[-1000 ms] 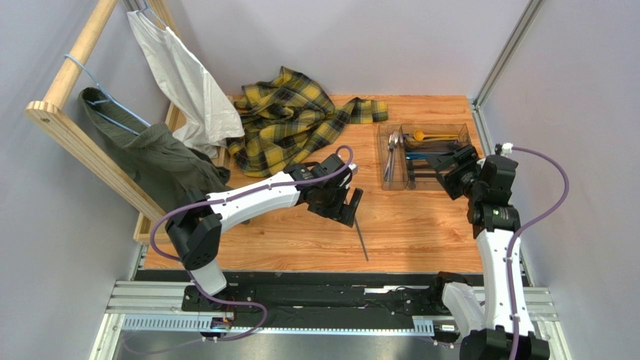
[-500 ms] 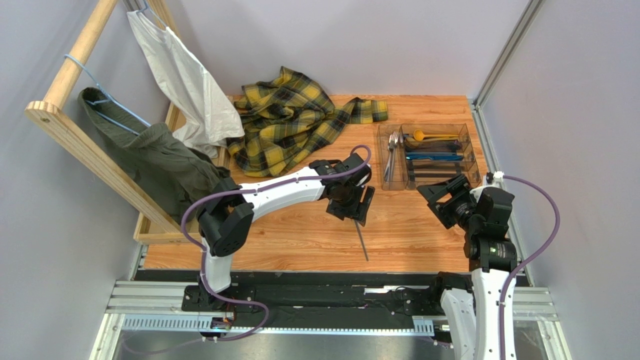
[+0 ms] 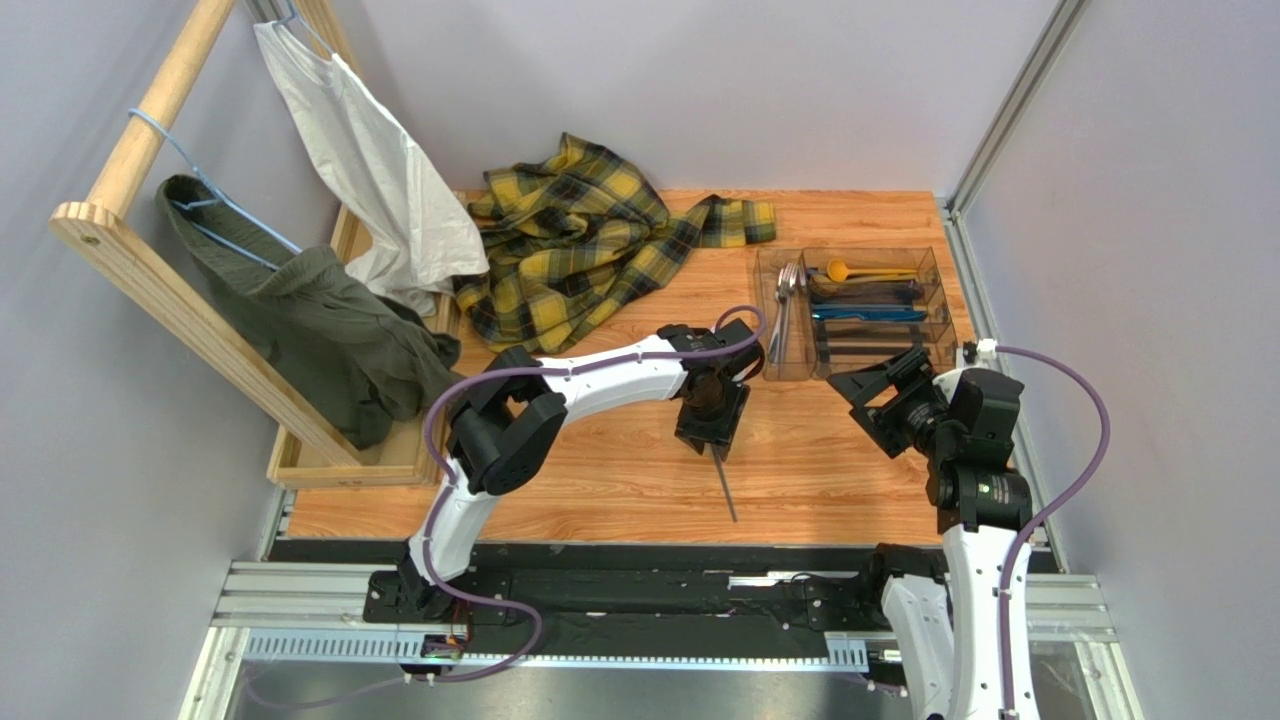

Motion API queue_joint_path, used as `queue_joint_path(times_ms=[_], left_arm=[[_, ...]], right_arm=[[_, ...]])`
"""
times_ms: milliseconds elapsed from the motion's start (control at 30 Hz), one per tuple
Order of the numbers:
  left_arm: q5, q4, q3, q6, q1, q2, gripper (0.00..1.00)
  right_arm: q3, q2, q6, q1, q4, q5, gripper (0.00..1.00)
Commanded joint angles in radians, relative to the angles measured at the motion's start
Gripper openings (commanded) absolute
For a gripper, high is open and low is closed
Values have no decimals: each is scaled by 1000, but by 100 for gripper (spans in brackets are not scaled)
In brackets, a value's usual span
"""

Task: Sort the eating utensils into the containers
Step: Pick up the chopstick from the center of the board.

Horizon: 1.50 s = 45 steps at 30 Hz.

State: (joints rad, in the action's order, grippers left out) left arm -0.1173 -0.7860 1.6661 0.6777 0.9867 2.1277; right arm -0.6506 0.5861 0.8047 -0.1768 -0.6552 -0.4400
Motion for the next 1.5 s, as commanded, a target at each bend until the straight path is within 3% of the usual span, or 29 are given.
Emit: queue_joint_path(times_ms=[0,233,400,633,700,900,1067,1467], left_arm=[[15,-27,49,20,4,35,49],[60,-51,92,11,15,116,48],[113,-142,165,-15,36,189,29],[116,-130,115,-15,59,209,10],[116,-121,83,-17,63,198,0],[151,-45,-35,-18,66,92,0],[96,102,-172,-15,49,-29,0],[34,223,-262,-6,30,-230,0]], right_arm=[[-26,0,-24,5,14,-26,74],[-21,1,-41,5,12,-25,75],[-49,1,-65,3,-26,1,78],[-47,-2,-61,3,-27,-2,78],[-46,-2,-62,3,-29,-5,78],[-26,-9,-53,3,-24,-25,78],[-14,-16,-53,3,-11,-57,78],[-9,64,-90,3,-1,-134,80]])
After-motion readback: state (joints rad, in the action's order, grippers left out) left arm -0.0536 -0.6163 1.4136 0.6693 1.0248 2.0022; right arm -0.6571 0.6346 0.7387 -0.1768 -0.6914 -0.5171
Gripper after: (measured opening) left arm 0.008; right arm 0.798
